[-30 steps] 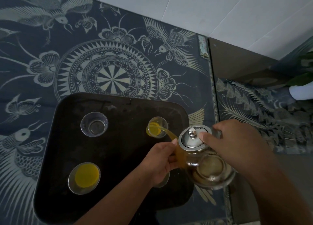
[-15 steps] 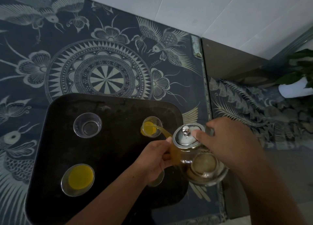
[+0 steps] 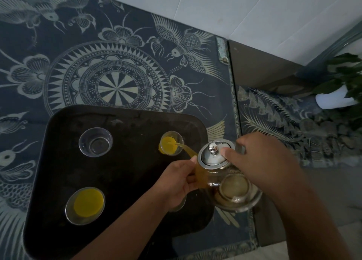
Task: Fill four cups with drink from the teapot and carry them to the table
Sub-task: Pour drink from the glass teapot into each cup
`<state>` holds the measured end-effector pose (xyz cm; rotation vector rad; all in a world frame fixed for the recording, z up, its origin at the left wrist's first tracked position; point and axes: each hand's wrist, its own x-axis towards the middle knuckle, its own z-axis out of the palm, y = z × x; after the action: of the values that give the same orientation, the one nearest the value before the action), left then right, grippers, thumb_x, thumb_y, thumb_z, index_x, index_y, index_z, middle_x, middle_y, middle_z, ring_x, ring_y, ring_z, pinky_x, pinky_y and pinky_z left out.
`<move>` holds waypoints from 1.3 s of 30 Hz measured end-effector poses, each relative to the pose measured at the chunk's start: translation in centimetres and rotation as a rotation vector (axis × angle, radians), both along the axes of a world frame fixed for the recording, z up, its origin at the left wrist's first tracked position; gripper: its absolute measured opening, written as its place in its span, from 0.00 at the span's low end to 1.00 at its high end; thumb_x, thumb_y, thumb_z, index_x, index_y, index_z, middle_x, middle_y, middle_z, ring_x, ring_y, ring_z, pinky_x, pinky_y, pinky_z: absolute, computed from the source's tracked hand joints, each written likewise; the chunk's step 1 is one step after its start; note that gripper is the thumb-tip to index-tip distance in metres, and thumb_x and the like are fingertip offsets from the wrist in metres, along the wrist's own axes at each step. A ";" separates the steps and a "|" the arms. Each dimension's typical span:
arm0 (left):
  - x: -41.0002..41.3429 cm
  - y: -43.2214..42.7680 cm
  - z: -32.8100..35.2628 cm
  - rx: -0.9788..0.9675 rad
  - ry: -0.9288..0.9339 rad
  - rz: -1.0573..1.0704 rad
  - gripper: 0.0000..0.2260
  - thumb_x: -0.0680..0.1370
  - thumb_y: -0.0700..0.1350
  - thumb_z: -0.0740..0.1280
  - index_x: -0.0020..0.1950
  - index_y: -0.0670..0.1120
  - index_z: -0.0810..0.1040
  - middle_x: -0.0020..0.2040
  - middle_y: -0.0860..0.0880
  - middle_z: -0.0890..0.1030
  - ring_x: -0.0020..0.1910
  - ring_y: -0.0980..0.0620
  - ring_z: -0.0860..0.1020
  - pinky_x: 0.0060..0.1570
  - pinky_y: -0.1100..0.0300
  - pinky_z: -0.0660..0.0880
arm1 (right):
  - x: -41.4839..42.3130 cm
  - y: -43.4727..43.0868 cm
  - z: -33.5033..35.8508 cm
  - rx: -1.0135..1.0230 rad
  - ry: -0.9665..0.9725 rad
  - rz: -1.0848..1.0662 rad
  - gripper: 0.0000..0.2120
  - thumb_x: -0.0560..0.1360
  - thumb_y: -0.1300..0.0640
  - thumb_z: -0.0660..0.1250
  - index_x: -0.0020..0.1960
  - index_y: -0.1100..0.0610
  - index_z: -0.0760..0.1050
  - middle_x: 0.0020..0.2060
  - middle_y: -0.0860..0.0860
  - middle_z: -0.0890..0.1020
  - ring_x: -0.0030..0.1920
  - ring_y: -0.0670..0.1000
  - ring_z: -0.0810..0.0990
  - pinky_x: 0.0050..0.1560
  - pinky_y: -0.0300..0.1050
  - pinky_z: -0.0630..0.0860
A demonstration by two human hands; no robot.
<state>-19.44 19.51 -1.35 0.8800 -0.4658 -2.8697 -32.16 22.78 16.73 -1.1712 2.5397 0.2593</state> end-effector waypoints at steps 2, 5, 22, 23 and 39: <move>-0.1 0.1 0.1 0.004 0.005 0.008 0.16 0.87 0.42 0.57 0.66 0.35 0.79 0.62 0.33 0.83 0.59 0.40 0.84 0.55 0.51 0.84 | 0.1 0.1 0.0 0.000 0.028 0.008 0.23 0.75 0.33 0.63 0.51 0.53 0.78 0.42 0.49 0.82 0.44 0.51 0.81 0.47 0.51 0.78; -0.1 0.1 0.1 -0.009 0.000 0.015 0.16 0.88 0.42 0.56 0.66 0.35 0.79 0.62 0.33 0.83 0.61 0.39 0.83 0.56 0.50 0.84 | 0.0 0.1 -0.1 -0.014 0.044 0.011 0.24 0.75 0.34 0.63 0.54 0.53 0.78 0.44 0.49 0.82 0.45 0.51 0.81 0.46 0.49 0.77; 0.2 -0.9 1.8 -0.323 -0.129 0.051 0.16 0.87 0.48 0.61 0.60 0.38 0.82 0.54 0.39 0.88 0.56 0.42 0.86 0.59 0.48 0.82 | -1.5 3.7 -0.3 -0.245 -0.118 -0.027 0.33 0.71 0.32 0.62 0.67 0.53 0.78 0.57 0.50 0.85 0.57 0.50 0.82 0.59 0.52 0.77; 0.3 -1.0 2.1 -0.362 -0.154 0.055 0.16 0.87 0.48 0.61 0.59 0.38 0.83 0.54 0.39 0.87 0.56 0.41 0.86 0.58 0.49 0.82 | -1.7 4.0 -0.5 -0.272 -0.155 -0.039 0.33 0.72 0.33 0.63 0.68 0.53 0.78 0.57 0.50 0.85 0.57 0.49 0.82 0.60 0.53 0.77; 3.7 0.1 7.8 -0.672 -0.423 0.237 0.13 0.86 0.46 0.63 0.53 0.39 0.83 0.43 0.47 0.87 0.44 0.50 0.85 0.47 0.56 0.82 | -1.9 5.7 -1.3 -0.553 -0.387 0.141 0.31 0.72 0.33 0.64 0.67 0.51 0.78 0.53 0.46 0.85 0.52 0.43 0.83 0.54 0.48 0.81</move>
<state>-15.73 19.65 6.45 1.2712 -1.1782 -2.0701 -34.08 28.48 15.39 -1.4228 2.2392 -0.6200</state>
